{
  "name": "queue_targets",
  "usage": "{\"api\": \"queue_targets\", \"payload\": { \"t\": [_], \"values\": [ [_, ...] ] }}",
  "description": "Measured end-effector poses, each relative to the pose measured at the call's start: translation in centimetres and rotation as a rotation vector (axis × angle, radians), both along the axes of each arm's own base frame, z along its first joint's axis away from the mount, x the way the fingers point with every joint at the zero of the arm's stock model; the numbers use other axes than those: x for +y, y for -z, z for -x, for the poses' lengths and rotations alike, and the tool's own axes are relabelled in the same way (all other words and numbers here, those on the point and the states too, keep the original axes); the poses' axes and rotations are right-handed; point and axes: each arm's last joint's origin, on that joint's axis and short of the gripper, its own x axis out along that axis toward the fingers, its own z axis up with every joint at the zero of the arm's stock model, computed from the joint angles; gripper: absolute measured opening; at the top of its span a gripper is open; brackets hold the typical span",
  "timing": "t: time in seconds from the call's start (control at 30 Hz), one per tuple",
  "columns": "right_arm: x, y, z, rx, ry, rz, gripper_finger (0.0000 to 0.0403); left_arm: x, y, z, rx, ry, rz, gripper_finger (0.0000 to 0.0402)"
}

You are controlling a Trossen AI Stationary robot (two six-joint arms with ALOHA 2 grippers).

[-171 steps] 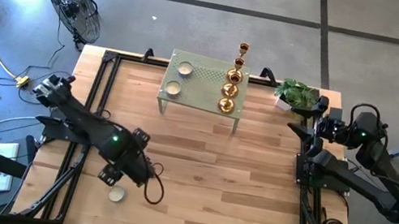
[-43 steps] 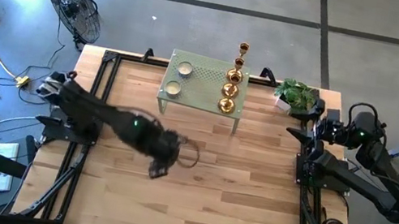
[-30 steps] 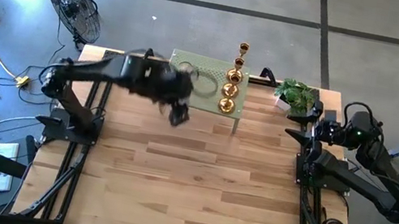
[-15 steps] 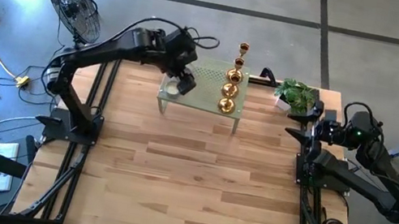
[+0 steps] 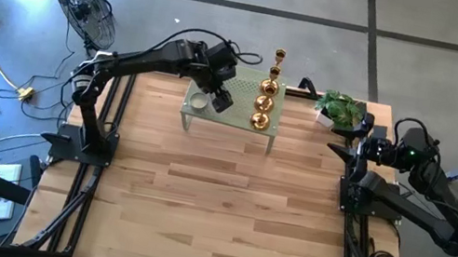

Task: Stock candles and holders on shelf
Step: Align the light blue scented candle with the other scented candles on the shelf

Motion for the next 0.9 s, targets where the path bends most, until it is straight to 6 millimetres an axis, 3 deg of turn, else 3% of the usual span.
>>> {"api": "queue_targets", "payload": {
  "t": [0.27,0.9],
  "values": [
    [0.0,0.0,0.0,0.000,0.000,-0.001,0.0227,1.6,0.1,0.6,-0.010,-0.032,0.005,0.0285],
    [0.0,0.0,0.0,0.003,-0.001,-0.004,0.0227,1.9,1.6,0.1,0.044,0.025,0.047,0.0285]
  ]
}}
